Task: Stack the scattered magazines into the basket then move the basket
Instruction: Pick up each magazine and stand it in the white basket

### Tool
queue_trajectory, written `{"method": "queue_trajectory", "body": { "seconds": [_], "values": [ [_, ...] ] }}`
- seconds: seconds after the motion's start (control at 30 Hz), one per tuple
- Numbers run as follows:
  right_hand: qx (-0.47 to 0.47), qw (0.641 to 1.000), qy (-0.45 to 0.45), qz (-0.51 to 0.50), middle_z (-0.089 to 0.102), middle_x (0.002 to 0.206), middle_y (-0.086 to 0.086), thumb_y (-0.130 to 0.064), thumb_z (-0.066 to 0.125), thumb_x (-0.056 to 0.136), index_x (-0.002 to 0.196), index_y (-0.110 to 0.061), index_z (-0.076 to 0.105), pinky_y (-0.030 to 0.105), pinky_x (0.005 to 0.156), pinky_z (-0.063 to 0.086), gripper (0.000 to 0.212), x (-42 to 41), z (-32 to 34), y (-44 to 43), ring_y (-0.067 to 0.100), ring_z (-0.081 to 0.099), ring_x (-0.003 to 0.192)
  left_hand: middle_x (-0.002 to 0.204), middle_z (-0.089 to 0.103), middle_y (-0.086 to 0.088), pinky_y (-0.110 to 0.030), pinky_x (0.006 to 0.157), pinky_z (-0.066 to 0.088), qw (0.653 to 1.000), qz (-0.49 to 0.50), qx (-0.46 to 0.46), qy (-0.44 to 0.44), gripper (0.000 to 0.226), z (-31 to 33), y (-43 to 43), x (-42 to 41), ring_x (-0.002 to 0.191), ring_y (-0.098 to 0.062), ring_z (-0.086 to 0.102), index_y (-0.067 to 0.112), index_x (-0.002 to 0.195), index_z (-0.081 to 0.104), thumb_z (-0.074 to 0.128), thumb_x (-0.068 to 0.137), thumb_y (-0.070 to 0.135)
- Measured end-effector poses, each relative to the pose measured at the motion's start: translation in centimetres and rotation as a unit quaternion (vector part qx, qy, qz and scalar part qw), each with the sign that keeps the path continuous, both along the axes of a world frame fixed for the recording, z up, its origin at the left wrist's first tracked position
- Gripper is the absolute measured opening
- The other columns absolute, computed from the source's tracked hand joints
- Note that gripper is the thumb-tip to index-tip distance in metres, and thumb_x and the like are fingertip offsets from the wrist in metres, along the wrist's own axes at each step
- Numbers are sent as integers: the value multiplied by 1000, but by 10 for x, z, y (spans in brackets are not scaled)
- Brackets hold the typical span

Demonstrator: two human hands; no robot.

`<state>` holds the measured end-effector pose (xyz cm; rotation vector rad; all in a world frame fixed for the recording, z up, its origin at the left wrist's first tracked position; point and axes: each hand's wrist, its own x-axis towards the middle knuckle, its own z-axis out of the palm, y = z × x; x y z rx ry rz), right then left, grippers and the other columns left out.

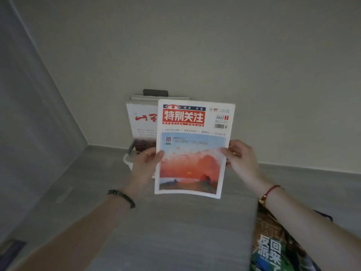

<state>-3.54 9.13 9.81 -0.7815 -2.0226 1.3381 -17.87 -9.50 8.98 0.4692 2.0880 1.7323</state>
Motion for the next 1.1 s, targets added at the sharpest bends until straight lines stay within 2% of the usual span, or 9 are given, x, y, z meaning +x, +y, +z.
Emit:
{"method": "queue_trajectory", "body": {
  "seconds": [0.07, 0.2, 0.27, 0.43, 0.53, 0.63, 0.77, 0.87, 1.1],
  "values": [
    [10, 999, 32, -10, 68, 82, 6, -11, 62, 82, 81, -13, 59, 36, 69, 56, 5, -38, 13, -7, 22, 66, 76, 102, 69, -7, -34, 79, 56, 1000, 14, 14, 21, 13, 15, -9, -34, 89, -23, 67, 18, 94, 67, 58, 86, 17],
    [27, 997, 68, -38, 65, 78, 0, -7, 62, 81, 79, -14, 57, 5, 54, 46, 9, -102, 21, -18, 6, 60, 64, 94, 69, -1, -26, 68, 53, 996, 59, 15, 68, 17, 26, -17, -96, 76, -14, 65, 13, 98, 68, 63, 83, 17],
    [28, 996, 73, -53, 64, 79, -3, -5, 62, 81, 79, -15, 58, 2, 53, 43, 11, -126, 17, -20, 7, 59, 66, 90, 67, 2, -17, 59, 48, 994, 71, 9, 81, 9, 22, -16, -121, 70, -5, 61, 17, 89, 69, 65, 81, 17],
    [22, 994, 24, -102, 62, 77, -7, -10, 65, 80, 80, -17, 64, 26, 68, 51, 8, -165, -10, -19, 11, 58, 68, 94, 68, -2, -34, 74, 56, 995, 80, -13, 58, 10, -9, -8, -165, 88, -22, 65, 23, 76, 65, 70, 76, 14],
    [-6, 991, 9, -135, 64, 78, -6, -11, 67, 77, 89, -13, 71, 18, 62, 48, 13, -176, -32, -15, 7, 59, 63, 90, 66, 0, -43, 83, 55, 996, 73, -26, 32, 14, -32, 0, -179, 92, -24, 65, 22, 74, 64, 71, 75, 10],
    [-42, 986, -24, -160, 63, 78, -8, -10, 68, 76, 94, -12, 71, 9, 55, 42, 19, -182, -56, -13, 0, 56, 62, 83, 63, 6, -41, 81, 56, 997, 61, -41, 21, 19, -54, 8, -188, 89, -23, 65, 24, 70, 62, 70, 74, 7],
    [-64, 982, -67, -163, 62, 78, -8, -12, 70, 75, 96, -11, 71, 26, 73, 51, 21, -187, -83, -13, 8, 59, 66, 77, 61, 7, -21, 66, 52, 996, 63, -53, 27, 15, -77, 13, -199, 75, -11, 61, 15, 71, 61, 70, 73, 3],
    [-55, 981, -53, -176, 61, 73, -12, -13, 71, 74, 92, -12, 72, 15, 64, 45, 18, -192, -92, -11, -1, 58, 65, 78, 60, 2, -11, 55, 43, 995, 72, -49, 48, 13, -87, 15, -203, 69, -5, 58, 12, 74, 60, 70, 73, 3],
    [-59, 981, -56, -175, 68, 74, -1, -13, 70, 74, 76, -20, 66, 35, 75, 55, 8, -191, -95, -8, 19, 67, 74, 75, 57, 6, -30, 69, 52, 992, 118, -33, 6, 37, -96, 16, -207, 78, -17, 57, 13, 87, 44, 75, 68, 3]
  ]
}}
